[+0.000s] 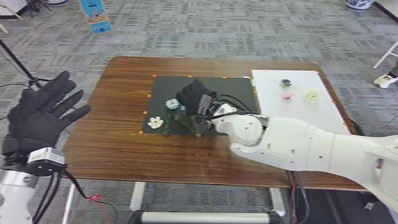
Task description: Arrange flowers
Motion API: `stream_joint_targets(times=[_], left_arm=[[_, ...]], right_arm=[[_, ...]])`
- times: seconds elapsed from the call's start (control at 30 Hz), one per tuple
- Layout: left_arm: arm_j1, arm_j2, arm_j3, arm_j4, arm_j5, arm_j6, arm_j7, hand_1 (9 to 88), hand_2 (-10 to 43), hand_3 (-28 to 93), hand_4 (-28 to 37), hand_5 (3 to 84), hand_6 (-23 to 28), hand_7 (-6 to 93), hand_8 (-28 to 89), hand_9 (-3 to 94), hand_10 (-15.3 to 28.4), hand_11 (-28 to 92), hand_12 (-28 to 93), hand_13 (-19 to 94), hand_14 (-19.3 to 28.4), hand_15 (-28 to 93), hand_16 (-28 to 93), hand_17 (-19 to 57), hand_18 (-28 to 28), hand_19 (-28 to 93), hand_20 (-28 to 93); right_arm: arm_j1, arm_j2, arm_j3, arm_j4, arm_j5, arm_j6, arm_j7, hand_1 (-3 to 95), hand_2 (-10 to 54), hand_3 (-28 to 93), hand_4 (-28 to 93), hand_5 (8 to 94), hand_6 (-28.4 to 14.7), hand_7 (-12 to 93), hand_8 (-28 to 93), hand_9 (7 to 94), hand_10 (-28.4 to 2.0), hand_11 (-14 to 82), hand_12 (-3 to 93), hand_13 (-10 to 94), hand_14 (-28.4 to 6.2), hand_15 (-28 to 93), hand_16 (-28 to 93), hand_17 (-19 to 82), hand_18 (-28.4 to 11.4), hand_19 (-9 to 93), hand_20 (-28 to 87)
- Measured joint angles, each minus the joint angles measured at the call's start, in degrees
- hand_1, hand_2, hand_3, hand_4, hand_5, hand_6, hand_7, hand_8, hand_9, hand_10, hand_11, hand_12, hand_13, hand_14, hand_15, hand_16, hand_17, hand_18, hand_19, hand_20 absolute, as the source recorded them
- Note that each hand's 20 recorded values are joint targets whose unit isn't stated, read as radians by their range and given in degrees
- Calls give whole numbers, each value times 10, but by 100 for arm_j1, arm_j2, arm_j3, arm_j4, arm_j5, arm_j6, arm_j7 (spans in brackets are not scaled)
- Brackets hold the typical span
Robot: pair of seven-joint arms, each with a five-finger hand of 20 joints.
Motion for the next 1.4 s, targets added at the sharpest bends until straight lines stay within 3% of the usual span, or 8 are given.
stream_joint_targets(times=[0.3, 0.53, 0.73, 1.13, 1.4], left_arm=[[-186, 81, 110, 75, -7, -5, -30, 229, -86, 615, -283, 254, 24, 146, -79, 196, 100, 99, 178, 161, 138, 77, 60, -103, 248, 399, 26], [-245, 113, 127, 106, -16, -15, -81, 231, -84, 614, -283, 254, 24, 146, -78, 196, 100, 99, 177, 161, 139, 79, 60, -103, 248, 400, 27], [-258, 126, 126, 107, -19, -16, -97, 228, -81, 615, -283, 255, 25, 145, -79, 196, 100, 99, 176, 161, 139, 80, 59, -104, 248, 399, 26], [-235, 117, 93, 97, -23, -20, -103, 224, -80, 621, -283, 255, 25, 144, -78, 196, 100, 100, 176, 161, 139, 81, 59, -104, 249, 401, 25], [-196, 91, 81, 92, -24, -3, -94, 222, -79, 622, -283, 256, 24, 142, -77, 198, 101, 103, 175, 161, 140, 82, 58, -104, 249, 402, 25]], right_arm=[[-65, -163, 5, 224, -8, -124, 37, 495, -95, 802, -283, 677, 47, 485, 4, 785, -49, 256, 492, 708, -46, 838, 350, 365, -192, 882, 530], [-102, -152, 70, 153, -14, -276, 87, 451, -95, 769, -283, 618, 48, 422, -37, 752, -52, 187, 457, 691, -51, 842, 352, 352, -192, 875, 539], [-131, -125, 162, 67, -118, -350, 159, 355, -95, 838, -283, 558, 40, 332, -164, 633, -80, 349, 269, 669, -56, 847, 346, 338, -197, 864, 554], [-365, -2, 919, -141, -250, -637, 457, 328, -95, 838, -283, 509, 14, 294, -150, 578, -100, 322, 250, 635, -68, 849, 343, 310, -203, 854, 556], [-519, 308, 1627, -524, -334, -974, 898, 303, -95, 854, -283, 382, -40, 211, -110, 410, -132, 228, 229, 565, -90, 859, 320, 279, -211, 836, 558]])
